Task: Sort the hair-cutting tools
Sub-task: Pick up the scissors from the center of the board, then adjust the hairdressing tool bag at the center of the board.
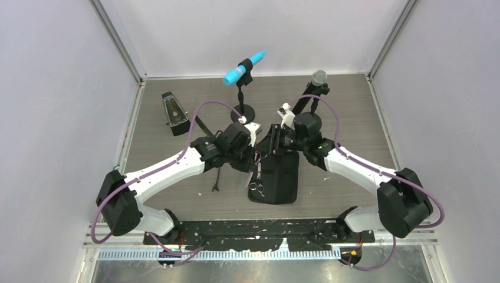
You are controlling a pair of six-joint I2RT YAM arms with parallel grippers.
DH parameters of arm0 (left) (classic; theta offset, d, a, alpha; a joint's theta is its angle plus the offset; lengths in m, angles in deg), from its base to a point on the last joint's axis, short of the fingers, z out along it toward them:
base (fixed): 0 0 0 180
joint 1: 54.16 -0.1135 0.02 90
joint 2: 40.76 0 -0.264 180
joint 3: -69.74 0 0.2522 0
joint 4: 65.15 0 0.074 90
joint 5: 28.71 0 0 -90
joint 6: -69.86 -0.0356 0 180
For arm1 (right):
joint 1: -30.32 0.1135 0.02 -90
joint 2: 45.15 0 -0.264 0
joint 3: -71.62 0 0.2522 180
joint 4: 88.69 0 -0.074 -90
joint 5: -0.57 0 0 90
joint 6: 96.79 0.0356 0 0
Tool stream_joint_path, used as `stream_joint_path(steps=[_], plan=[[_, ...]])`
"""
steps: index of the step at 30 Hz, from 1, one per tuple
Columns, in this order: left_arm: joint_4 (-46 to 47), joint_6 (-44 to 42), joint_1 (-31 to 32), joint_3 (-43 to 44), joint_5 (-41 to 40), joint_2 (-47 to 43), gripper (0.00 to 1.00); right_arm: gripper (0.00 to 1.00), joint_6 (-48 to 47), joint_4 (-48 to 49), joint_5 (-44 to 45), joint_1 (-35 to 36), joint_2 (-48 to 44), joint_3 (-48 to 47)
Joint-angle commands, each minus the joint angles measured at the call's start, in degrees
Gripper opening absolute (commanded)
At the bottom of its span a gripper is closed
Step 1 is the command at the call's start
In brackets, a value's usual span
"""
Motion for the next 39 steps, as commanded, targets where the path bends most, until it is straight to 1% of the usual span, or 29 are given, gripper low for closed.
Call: stream_joint_path(steps=[1, 4, 5, 6, 7, 9, 10, 11, 12, 13, 14, 15, 19, 22, 24, 26, 28, 33, 35, 39], plan=[[2.7, 0.4, 0.6, 0.3, -0.8, -1.5, 0.0, 0.3, 2.6, 6.7, -2.1, -0.7, 0.9, 1.1], [2.4, 0.5, 0.6, 0.2, -1.4, -1.9, 0.0, 0.22, 3.3, 7.7, -2.4, -1.1, 1.2, 2.1], [2.2, 0.6, 0.6, 0.3, -1.6, -2.0, 0.0, 0.16, 3.4, 7.9, -2.5, -1.1, 1.1, 2.2], [2.0, 0.6, 0.6, 0.4, -1.8, -2.0, 0.01, 0.14, 3.5, 8.1, -2.6, -1.1, 1.0, 2.4], [1.9, 0.6, 0.6, 0.5, -1.9, -1.9, 0.02, 0.08, 3.6, 8.2, -2.6, -1.2, 0.8, 2.5], [1.9, 1.4, 0.6, 0.3, -2.2, -2.1, 0.06, 0.06, 3.5, 8.5, -2.7, -1.4, 0.2, 3.0], [2.1, 1.7, 0.6, 0.0, -2.2, -2.2, 0.13, 0.06, 3.5, 8.8, -2.6, -1.5, -0.7, 3.4], [2.2, 2.2, 0.6, -0.2, -2.3, -2.2, 0.29, 0.05, 3.4, 8.9, -2.5, -1.8, -1.1, 3.6], [2.0, 2.8, 0.6, -0.5, -2.5, -2.1, 0.43, 0.05, 3.3, 9.1, -2.1, -2.1, -2.0, 4.1], [1.7, 3.2, 0.6, -0.7, -2.6, -2.1, 0.51, 0.05, 3.1, 9.1, -1.9, -3.0, -2.5, 4.3], [1.3, 3.8, 0.6, -1.3, -3.0, -2.2, 0.56, 0.05, 2.7, 8.7, -1.7, -3.5, -3.3, 4.8], [0.8, 4.5, 0.6, -1.8, -3.6, -2.3, 0.58, 0.05, 2.5, 8.5, -1.6, -5.0, -3.7, 5.0], [-4.7, 7.6, 1.1, -2.7, -8.9, -1.8, 0.58, 0.05, 0.2, 5.9, -0.4, -10.9, -7.0, 6.9], [-10.1, 9.4, 2.5, -1.1, -11.3, 2.1, 0.57, 0.05, -1.2, 3.5, 1.1, -14.8, -10.5, 8.7], [-11.2, 10.8, 3.8, -0.3, -11.4, 5.0, 0.55, 0.05, -2.1, 2.1, 2.3, -17.6, -13.0, 9.9], [-11.0, 12.3, 4.6, 0.5, -10.1, 7.9, 0.52, 0.05, -2.8, 1.5, 2.4, -21.1, -15.7, 11.2], [-10.8, 12.8, 4.8, 1.5, -8.2, 11.0, 0.49, 0.05, -3.1, 0.6, 1.9, -23.1, -17.9, 12.0], [-12.0, 12.4, 4.8, 4.9, -5.8, 17.4, 0.41, 0.05, -4.2, -1.8, 1.1, -25.0, -22.0, 12.5], [-11.9, 12.4, 4.8, 5.8, -3.6, 19.2, 0.41, 0.05, -4.3, -2.1, 0.8, -25.2, -22.8, 12.4], [-12.2, 11.9, 4.8, 7.1, -1.7, 22.6, 0.41, 0.05, -4.5, -2.2, -0.1, -25.4, -23.1, 11.8]])
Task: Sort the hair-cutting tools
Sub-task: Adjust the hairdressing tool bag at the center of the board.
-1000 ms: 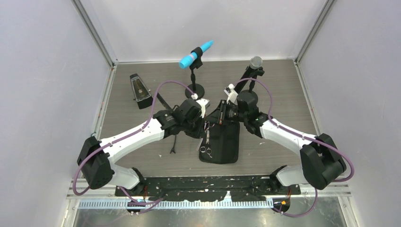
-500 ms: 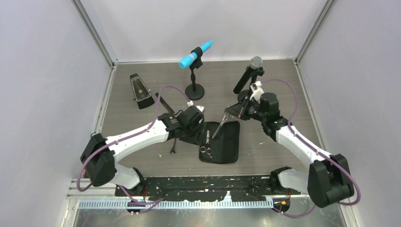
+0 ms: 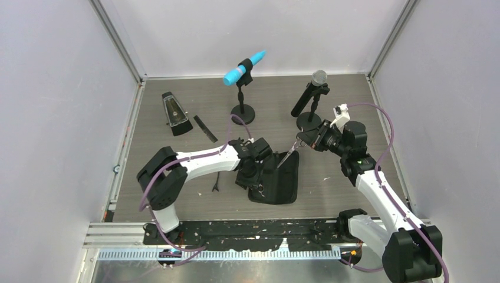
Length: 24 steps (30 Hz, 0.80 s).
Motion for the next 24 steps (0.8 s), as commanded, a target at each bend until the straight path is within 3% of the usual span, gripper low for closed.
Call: stream_joint_path(steps=[1, 12, 18, 22, 24], plan=[[-1.5, 0.1, 0.1, 3.2, 3.1, 2.6, 0.41, 0.05, -1.4, 0.6, -1.7, -0.4, -0.9, -0.7], [-10.9, -3.2, -0.5, 6.3, -3.4, 7.1, 0.36, 0.05, -1.6, 0.8, -4.9, -0.9, -0.6, -1.7], [-8.7, -7.8, -7.1, 2.7, -1.1, 5.7, 0.3, 0.05, -1.4, 0.4, -5.3, -0.9, -0.9, -1.7], [-9.2, -13.6, -10.3, 4.7, -9.5, 4.9, 0.28, 0.05, -1.3, 0.3, -5.1, -0.9, -1.1, -1.3], [-7.8, -15.5, -11.9, 5.3, -9.6, 4.6, 0.29, 0.05, -1.3, 0.3, -5.2, -0.9, -1.0, -1.3]])
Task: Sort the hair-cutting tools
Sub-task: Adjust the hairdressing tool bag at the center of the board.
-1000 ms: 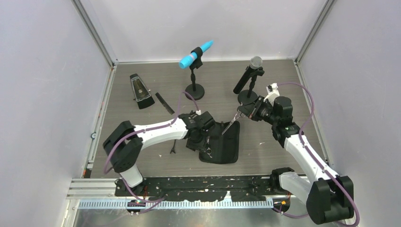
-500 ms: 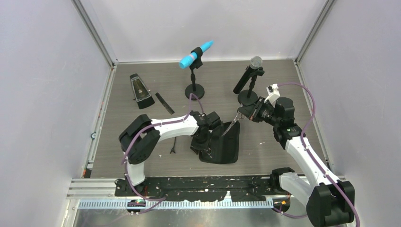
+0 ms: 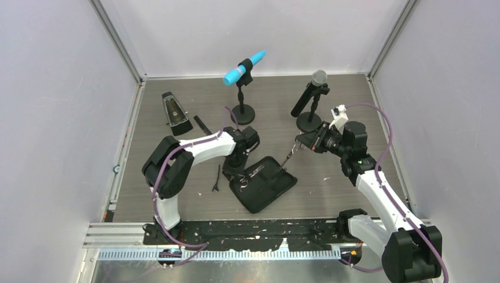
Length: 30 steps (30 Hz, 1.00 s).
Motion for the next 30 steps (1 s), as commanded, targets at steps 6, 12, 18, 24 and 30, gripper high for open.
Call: stream_joint_path(steps=[6, 12, 18, 24, 30], plan=[[6.2, -9.6, -4.2, -0.4, -2.6, -8.8, 0.37, 0.05, -0.9, 1.3, -1.5, -0.2, -2.0, -1.2], [8.7, -11.5, 0.6, -2.3, 1.5, -12.8, 0.52, 0.05, -1.3, 2.4, -2.6, -0.2, -2.0, 0.2], [8.6, -15.3, 2.9, -2.2, 2.0, -10.0, 0.59, 0.06, -1.2, 3.5, -3.4, -0.2, -1.8, 1.4], [7.6, -15.7, 5.5, -0.3, 4.3, -6.2, 0.59, 0.06, -1.5, 3.7, -3.6, -0.2, -1.0, 2.1], [6.6, -14.3, 5.8, 0.7, 6.2, -2.9, 0.57, 0.06, -1.5, 3.9, -3.6, -0.2, -1.1, 2.2]])
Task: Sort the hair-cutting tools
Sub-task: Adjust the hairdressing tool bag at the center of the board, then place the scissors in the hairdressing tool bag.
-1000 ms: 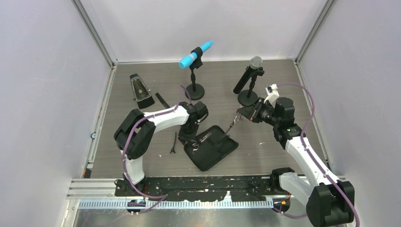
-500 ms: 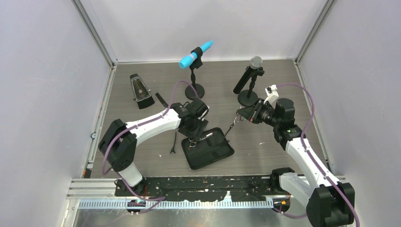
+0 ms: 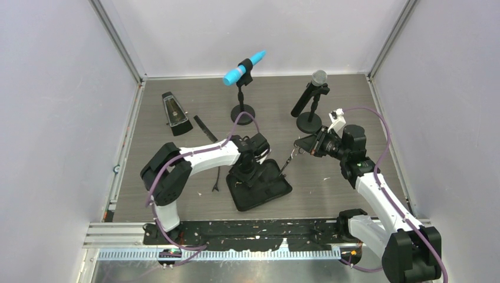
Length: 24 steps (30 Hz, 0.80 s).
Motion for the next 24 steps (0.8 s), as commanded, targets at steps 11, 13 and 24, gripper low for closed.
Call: stream_joint_path(steps=[11, 13, 24], plan=[[-3.4, 2.4, 1.7, 3.3, 0.9, 4.9, 0.31, 0.06, -1.5, 3.6, 0.6, -0.2, 0.5, 0.7], [-3.6, 2.5, 1.8, 3.1, 0.6, 5.2, 0.2, 0.06, -2.0, 4.4, 1.8, -0.2, 1.0, 1.3], [-2.5, 1.3, 1.8, 0.6, 1.4, 1.1, 0.14, 0.06, 5.5, 29.1, 0.4, 0.2, 13.0, 5.6]])
